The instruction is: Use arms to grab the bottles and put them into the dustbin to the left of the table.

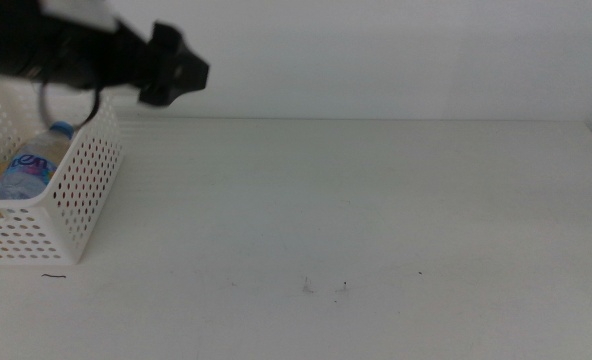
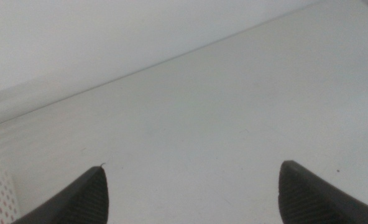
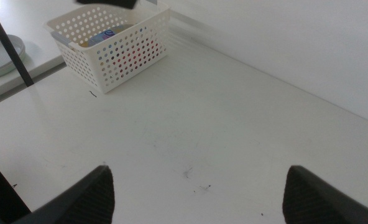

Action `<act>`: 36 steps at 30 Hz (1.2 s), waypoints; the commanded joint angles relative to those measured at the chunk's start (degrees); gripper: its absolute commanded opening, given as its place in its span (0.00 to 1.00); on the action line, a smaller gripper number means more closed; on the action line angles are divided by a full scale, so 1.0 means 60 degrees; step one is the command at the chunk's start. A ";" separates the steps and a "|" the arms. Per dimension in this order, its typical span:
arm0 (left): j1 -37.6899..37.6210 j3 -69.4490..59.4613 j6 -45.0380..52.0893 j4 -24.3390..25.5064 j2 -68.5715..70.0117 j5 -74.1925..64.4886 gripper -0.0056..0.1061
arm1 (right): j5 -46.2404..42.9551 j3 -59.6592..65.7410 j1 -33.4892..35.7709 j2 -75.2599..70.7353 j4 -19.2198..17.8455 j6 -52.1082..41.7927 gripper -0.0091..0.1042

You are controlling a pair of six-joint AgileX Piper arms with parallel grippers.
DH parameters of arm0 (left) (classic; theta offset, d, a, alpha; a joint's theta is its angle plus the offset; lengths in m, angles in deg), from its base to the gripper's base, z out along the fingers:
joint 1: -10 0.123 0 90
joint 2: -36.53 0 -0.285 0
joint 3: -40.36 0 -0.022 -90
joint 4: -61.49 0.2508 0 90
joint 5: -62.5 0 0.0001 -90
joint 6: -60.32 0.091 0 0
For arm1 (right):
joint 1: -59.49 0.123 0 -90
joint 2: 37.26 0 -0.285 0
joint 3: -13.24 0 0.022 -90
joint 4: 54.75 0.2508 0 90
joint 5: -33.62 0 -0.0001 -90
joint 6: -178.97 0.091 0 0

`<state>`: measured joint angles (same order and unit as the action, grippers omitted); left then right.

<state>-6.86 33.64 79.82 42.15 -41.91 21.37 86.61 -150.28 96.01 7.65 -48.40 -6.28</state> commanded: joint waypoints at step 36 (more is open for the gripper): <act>-0.0050 -0.1338 -0.1810 0.2146 0.2897 0.1888 0.89 | -0.0052 -0.0037 -0.0070 -0.0042 -0.0007 0.0012 0.82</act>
<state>-7.08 25.76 71.77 52.76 -25.12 31.99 86.61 -150.28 96.01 7.65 -48.40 -6.06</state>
